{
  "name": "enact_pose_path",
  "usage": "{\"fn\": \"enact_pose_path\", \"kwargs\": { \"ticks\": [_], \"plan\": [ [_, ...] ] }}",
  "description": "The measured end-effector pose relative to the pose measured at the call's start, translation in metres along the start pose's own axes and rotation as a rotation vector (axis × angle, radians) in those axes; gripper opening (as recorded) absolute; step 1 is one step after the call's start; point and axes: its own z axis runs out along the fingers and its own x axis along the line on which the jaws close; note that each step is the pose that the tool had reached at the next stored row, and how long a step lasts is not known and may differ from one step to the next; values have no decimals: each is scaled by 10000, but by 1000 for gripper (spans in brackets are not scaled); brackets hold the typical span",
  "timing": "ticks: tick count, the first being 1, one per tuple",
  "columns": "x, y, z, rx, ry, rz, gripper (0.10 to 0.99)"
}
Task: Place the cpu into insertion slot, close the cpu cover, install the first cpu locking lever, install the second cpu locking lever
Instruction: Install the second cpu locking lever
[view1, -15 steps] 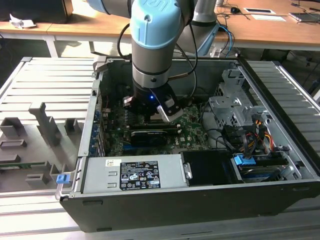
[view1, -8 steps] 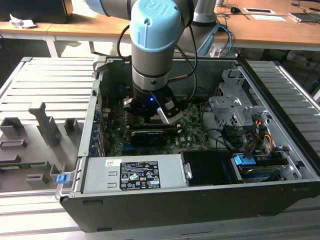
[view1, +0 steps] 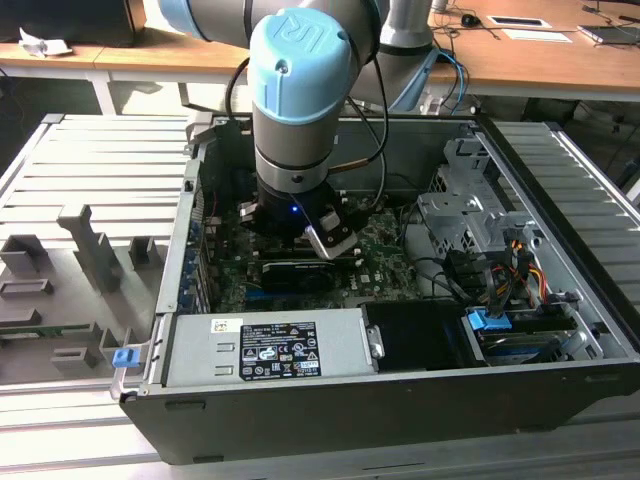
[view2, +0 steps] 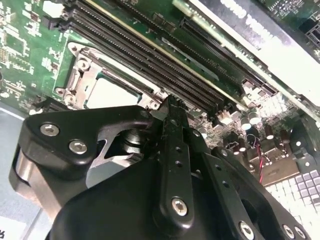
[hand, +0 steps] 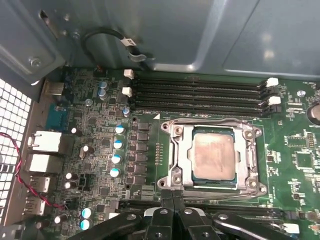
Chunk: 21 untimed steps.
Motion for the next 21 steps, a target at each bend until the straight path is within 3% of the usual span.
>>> {"fn": "enact_pose_path", "kwargs": {
  "ticks": [5,7,16,21],
  "plan": [
    [15,-28,92,-76,-6,1,106],
    [19,-31,105,-180,-12,-1,106],
    [21,-44,147,-367,-23,-2,106],
    [25,-51,175,-524,-33,-3,106]
  ]
}}
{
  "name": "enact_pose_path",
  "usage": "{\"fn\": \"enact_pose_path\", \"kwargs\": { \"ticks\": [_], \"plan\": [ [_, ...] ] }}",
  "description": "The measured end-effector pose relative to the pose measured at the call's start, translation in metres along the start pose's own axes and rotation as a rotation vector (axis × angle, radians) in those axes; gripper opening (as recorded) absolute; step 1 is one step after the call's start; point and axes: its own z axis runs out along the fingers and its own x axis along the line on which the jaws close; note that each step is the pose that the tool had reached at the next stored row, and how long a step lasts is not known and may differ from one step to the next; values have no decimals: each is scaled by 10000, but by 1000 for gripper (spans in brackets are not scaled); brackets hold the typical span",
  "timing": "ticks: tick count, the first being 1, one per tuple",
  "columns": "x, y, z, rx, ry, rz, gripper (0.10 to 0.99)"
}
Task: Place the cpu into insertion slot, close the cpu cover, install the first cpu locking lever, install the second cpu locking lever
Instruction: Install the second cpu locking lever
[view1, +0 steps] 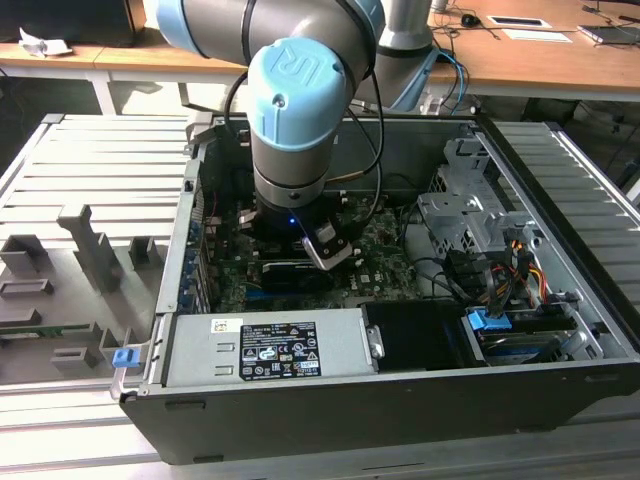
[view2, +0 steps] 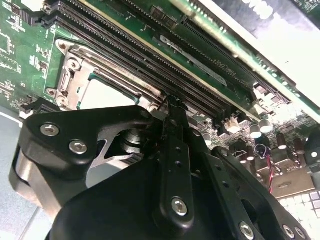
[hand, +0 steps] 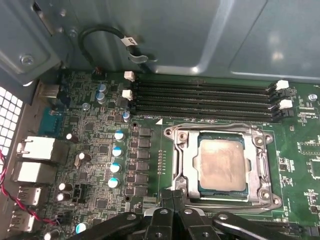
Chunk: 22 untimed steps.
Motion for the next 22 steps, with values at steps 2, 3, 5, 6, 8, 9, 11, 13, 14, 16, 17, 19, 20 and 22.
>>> {"fn": "enact_pose_path", "kwargs": {
  "ticks": [2,3,5,6,8,9,11,13,14,16,17,19,20,22],
  "plan": [
    [6,-3,13,-17,0,0,106],
    [12,-4,18,-31,0,1,106],
    [35,-5,28,-50,-2,0,106],
    [40,-4,28,-50,-2,0,106],
    [41,9,-3,-56,-4,-3,106],
    [41,20,-27,-54,-4,-1,106],
    [40,40,-77,-52,-2,-1,106],
    [40,50,-97,-53,-3,0,106],
    [39,56,-111,-52,-2,0,106],
    [39,64,-134,-53,-2,0,106],
    [39,71,-151,-52,-2,0,106],
    [38,79,-175,-53,-2,0,106],
    [38,81,-178,-54,-3,0,106],
    [38,87,-195,-52,-2,1,106]
  ]
}}
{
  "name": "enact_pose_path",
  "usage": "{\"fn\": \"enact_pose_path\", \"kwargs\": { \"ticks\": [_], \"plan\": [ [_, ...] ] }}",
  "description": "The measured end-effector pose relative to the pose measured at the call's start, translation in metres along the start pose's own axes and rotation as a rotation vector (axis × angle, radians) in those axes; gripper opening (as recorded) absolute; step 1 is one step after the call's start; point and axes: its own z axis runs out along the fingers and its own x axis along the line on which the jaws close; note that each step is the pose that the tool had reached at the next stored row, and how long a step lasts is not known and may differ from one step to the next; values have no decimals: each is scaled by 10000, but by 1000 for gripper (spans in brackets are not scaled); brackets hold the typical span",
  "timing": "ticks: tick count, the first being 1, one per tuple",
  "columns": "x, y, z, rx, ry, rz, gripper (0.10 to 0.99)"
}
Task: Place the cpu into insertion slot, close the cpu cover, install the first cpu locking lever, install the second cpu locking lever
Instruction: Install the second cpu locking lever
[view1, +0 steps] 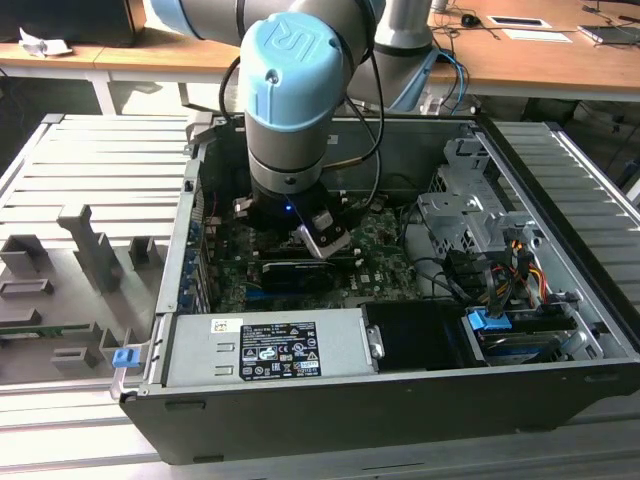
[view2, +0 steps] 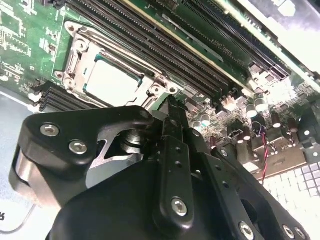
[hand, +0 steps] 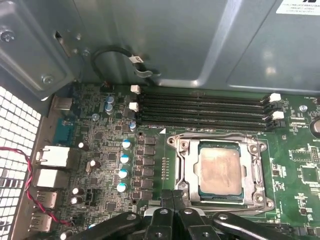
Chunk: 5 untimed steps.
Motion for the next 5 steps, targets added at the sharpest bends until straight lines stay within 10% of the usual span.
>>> {"fn": "enact_pose_path", "kwargs": {
  "ticks": [5],
  "plan": [
    [-1,15,-33,-4,-2,-1,106]
  ]
}}
